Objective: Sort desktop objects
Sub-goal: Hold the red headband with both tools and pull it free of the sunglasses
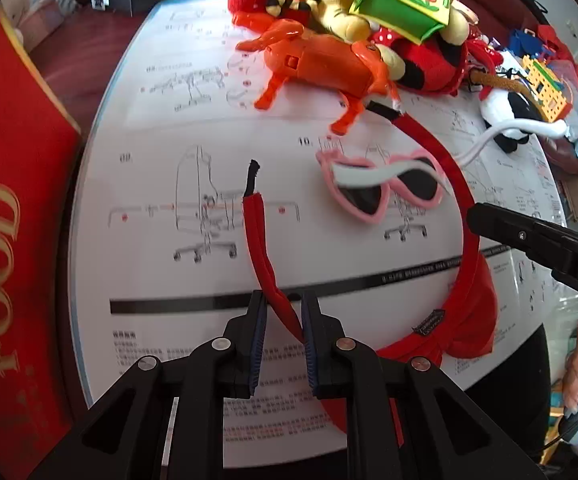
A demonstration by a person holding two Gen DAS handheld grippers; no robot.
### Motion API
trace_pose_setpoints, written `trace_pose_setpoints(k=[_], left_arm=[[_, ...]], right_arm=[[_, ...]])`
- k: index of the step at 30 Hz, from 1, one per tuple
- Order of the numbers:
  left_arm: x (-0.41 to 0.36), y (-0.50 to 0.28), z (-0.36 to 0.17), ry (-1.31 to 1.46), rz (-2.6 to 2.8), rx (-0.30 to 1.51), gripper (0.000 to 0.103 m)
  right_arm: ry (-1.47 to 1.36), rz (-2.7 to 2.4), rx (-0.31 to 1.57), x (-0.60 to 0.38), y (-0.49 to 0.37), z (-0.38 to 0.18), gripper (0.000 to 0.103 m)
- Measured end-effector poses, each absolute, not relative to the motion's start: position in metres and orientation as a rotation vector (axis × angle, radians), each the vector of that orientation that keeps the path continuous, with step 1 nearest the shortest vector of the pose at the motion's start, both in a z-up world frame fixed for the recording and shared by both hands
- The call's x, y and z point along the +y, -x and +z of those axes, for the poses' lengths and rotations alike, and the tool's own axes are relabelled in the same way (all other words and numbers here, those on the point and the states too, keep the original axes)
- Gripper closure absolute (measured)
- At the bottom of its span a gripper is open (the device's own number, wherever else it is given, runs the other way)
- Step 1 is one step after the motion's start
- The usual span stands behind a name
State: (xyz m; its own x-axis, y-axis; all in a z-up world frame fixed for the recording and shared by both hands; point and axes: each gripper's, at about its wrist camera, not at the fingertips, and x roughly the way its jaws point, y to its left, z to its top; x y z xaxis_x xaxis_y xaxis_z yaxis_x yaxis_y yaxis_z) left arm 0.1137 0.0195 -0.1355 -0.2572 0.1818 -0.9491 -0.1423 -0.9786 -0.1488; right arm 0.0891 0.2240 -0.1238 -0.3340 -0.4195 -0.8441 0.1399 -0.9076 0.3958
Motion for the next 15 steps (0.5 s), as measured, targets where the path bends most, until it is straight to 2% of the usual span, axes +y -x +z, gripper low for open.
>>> trace_pose_setpoints(k=[15], left_arm=[[0.037,-0.115,-0.130,1.657,2.308,0.097,0.088]], right_arm=[[-1.601,-2.332,-0.310,0.235,-0.085,-0.135,0.075]])
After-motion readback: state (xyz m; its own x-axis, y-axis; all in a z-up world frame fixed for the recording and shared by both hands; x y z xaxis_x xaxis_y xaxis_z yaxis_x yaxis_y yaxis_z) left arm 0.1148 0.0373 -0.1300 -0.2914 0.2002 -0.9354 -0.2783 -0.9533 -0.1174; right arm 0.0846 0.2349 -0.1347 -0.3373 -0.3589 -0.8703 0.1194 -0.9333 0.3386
